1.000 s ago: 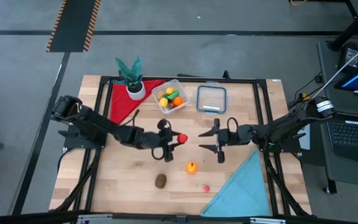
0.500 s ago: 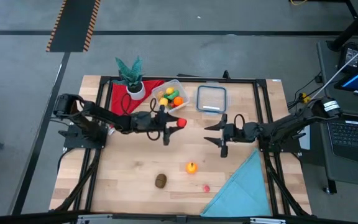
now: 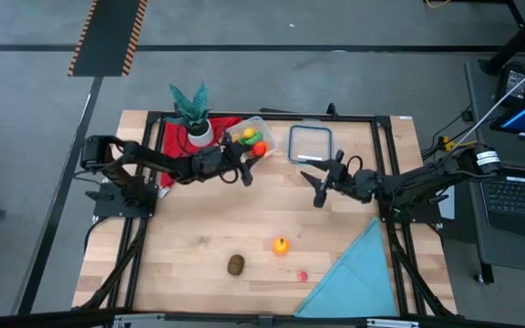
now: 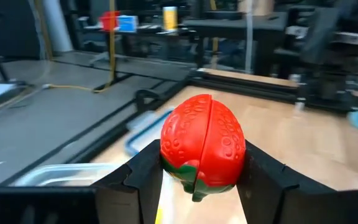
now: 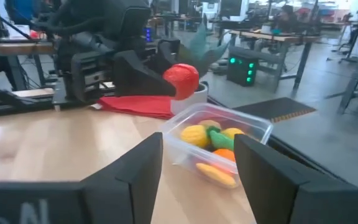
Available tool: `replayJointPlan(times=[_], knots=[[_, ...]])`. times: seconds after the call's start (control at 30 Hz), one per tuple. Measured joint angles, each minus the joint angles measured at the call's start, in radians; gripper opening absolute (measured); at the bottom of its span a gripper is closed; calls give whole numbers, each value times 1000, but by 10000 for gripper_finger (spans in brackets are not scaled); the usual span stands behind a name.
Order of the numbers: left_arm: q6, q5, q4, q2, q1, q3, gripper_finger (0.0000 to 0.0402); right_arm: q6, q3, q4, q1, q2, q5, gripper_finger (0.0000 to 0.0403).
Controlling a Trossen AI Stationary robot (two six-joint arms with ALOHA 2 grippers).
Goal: Pick and placing Produce into tupperware
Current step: Put the strawberry into the transparent bin
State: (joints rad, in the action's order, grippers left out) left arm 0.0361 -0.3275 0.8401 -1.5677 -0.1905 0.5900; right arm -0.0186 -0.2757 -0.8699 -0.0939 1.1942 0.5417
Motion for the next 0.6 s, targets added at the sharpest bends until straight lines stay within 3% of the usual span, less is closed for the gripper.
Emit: replayJointPlan(times=[0.17, 0.43, 0.6], knots=[[-21, -5, -6, 0, -64, 0, 162, 32, 0, 0, 12, 0, 0, 200], [-21, 130, -113, 0, -145, 0, 160, 46, 0, 0, 12, 0, -1, 200], [-21, 147, -147, 0, -169, 0, 160, 47, 0, 0, 12, 0, -1, 200]])
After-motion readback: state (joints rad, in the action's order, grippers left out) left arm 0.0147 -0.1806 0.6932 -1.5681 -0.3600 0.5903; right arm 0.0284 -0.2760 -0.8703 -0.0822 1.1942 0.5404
